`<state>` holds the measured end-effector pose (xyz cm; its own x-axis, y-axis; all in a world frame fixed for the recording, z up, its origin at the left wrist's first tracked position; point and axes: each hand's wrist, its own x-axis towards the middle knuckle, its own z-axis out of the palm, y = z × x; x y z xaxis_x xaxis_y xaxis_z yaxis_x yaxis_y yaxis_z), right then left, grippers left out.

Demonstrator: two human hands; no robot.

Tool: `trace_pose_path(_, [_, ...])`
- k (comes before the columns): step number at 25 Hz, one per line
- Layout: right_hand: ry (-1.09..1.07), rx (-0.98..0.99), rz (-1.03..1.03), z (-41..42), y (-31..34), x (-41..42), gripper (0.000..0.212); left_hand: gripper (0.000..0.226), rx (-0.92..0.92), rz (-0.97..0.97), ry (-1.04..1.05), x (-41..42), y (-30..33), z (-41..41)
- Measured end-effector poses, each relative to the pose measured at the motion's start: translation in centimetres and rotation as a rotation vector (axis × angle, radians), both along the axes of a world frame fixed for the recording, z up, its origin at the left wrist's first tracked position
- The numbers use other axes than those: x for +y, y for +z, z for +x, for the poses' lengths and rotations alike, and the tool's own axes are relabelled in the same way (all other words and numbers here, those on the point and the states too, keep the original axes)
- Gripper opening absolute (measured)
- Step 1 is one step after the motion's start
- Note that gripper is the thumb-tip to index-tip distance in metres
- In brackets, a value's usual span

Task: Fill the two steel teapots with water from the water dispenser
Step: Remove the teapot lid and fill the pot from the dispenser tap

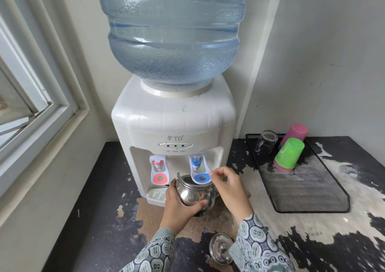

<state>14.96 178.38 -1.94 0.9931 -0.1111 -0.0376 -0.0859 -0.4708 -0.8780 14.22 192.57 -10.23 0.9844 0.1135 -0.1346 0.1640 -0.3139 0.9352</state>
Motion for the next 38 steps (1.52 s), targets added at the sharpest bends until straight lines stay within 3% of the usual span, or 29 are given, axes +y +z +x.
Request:
trace_pose_path(6, [0.061,-0.038,0.059,0.2,-2.3,0.7,0.007,0.121,-0.018,-0.016,0.0,0.1,-0.4,0.0])
trace_pose_path(12, [-0.115,-0.106,0.195,1.0,-4.6,1.8,0.004,0.125,-0.034,-0.037,0.0,0.2,-0.8,0.1])
trace_pose_path(20, [-0.205,-0.044,0.298,2.1,-5.3,2.3,0.013,0.115,-0.173,0.001,0.06,-0.4,-2.8,-2.3])
trace_pose_path(24, [-0.304,-0.127,0.302,1.4,-5.8,3.2,0.003,0.115,-0.208,0.006,0.062,-0.1,-3.2,-2.3])
trace_pose_path(27, [-0.355,-0.078,0.209,0.1,-7.1,2.7,0.029,0.116,-0.213,-0.004,0.055,0.2,-3.4,-2.3])
trace_pose_path(30, [-0.227,0.093,0.223,-1.6,-7.7,2.6,0.061,0.12,-0.229,0.029,0.04,0.4,-3.5,-2.4])
trace_pose_path(32, [-0.121,0.135,0.263,-2.3,-8.0,2.5,0.069,0.123,-0.234,0.047,0.021,0.4,-3.4,-2.5])
trace_pose_path(38, [0.023,0.117,0.333,-4.3,-8.6,2.6,0.047,0.123,-0.256,0.094,0.019,1.6,-4.4,-4.6])
